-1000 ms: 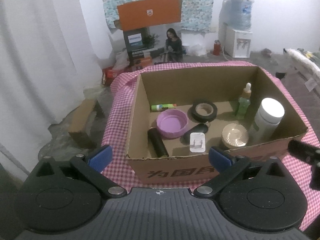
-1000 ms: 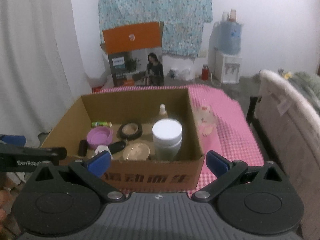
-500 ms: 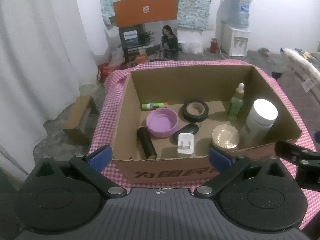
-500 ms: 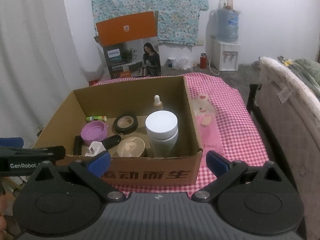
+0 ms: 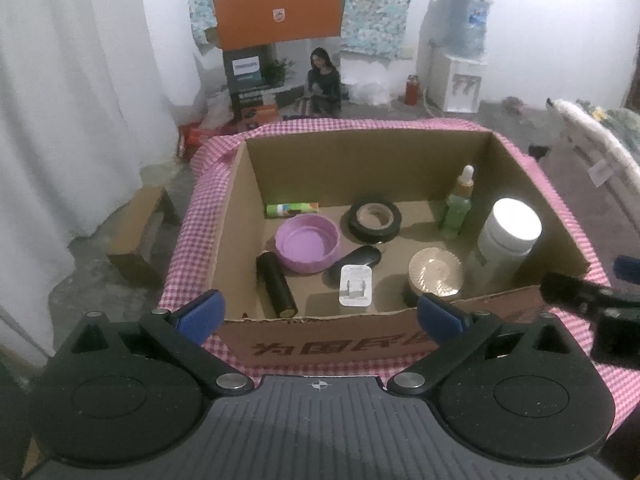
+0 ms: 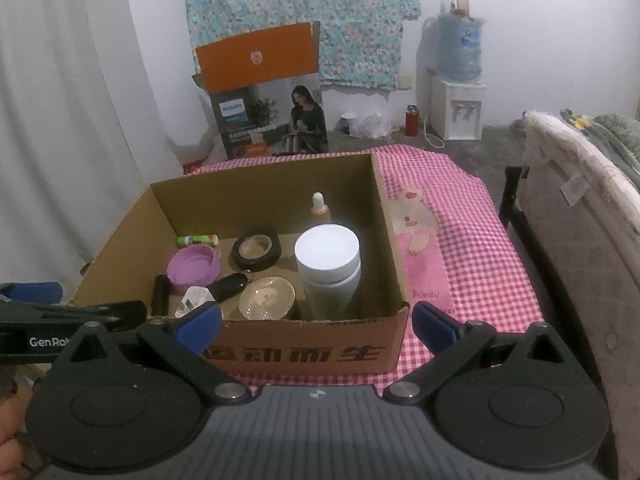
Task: Organize rigid objects
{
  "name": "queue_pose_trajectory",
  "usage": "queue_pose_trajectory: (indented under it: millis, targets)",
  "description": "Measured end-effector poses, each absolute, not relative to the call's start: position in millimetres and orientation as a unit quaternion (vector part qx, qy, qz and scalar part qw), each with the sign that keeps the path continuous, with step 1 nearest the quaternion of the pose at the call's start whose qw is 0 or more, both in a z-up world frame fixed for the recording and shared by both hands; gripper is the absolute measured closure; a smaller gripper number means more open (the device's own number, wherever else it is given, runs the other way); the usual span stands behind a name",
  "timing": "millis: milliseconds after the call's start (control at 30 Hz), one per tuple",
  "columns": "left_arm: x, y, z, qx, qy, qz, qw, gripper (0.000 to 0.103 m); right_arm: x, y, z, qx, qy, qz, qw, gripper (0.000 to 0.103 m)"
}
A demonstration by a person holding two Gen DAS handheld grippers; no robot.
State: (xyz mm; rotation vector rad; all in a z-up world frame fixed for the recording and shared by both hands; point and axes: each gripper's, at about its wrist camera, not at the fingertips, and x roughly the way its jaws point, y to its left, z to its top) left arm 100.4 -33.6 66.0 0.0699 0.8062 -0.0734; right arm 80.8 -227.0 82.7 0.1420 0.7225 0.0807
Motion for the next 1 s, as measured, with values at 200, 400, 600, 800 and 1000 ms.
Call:
queue_pose_trajectory:
  millis: [200, 400, 600, 800, 1000]
  targets:
    - [99.6, -21.5, 67.2, 0.017, 0.383, -0.068, 0.921, 0.0, 77.8, -229.4, 103.7, 0.037, 0.289, 0.067, 0.954, 0.0]
    - [103.9, -16.6, 61.7, 0.012, 0.38, -0.091, 0.92, 0.0, 105.4, -231.3, 114.3, 0.016, 0.276, 0.131, 0.952, 0.0]
    - [109.9, -14.1, 60.5, 0.03, 0.364, -0.102, 0.925, 0.0, 143.3, -219.1, 98.9, -0.009, 0.313, 0.144, 0.939, 0.014]
    - [114.4, -9.5, 62.0, 0.037, 0.352, -0.111, 0.929, 0.0, 174.3, -217.2, 72.0, -0.036, 0.366, 0.125, 0.922, 0.033]
    - [122.3, -5.3, 60.8, 0.033, 0.353, -0.113, 0.928, 0.0, 185.2, -218.5, 51.1, -0.057, 0.407, 0.12, 0.904, 0.035]
